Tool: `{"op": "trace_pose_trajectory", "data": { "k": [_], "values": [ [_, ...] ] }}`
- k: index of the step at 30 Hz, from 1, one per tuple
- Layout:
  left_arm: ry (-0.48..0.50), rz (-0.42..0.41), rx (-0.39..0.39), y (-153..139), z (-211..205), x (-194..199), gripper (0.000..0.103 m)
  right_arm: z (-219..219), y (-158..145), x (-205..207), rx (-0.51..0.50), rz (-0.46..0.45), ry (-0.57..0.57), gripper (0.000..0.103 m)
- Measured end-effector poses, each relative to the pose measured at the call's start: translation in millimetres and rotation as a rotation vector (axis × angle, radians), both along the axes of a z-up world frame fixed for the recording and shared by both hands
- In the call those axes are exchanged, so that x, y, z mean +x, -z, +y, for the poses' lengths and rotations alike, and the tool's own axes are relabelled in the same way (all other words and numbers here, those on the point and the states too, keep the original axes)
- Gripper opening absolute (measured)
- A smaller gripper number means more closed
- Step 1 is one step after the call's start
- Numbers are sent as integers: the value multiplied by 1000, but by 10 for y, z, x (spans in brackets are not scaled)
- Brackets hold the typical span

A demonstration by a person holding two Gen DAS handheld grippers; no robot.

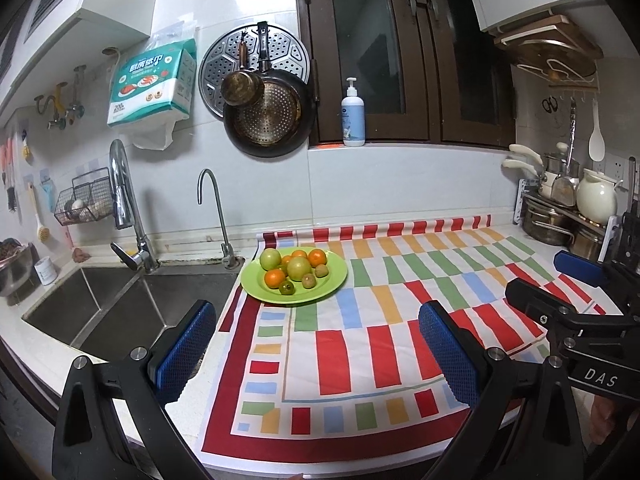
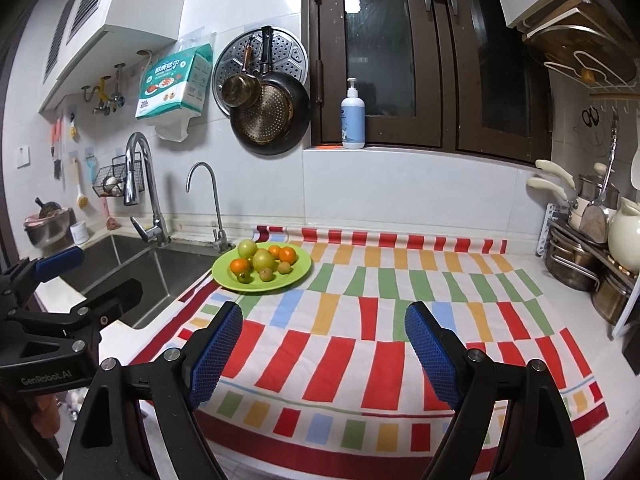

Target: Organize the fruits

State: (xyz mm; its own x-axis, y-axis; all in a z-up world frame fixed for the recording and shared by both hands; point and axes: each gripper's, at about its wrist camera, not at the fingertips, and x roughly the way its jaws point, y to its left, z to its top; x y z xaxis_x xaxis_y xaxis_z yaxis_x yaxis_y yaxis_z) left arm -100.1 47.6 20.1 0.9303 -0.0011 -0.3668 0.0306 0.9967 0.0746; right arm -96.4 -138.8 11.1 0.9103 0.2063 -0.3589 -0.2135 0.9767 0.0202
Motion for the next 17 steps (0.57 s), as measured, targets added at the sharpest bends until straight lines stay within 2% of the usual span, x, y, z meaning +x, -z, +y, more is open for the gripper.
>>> {"op": "trace_pose_trajectory", "data": {
  "k": [17],
  "values": [
    [14,10,-23,-4,-31,-14,103,-62,19,-49,0,3,10,84]
  ]
}}
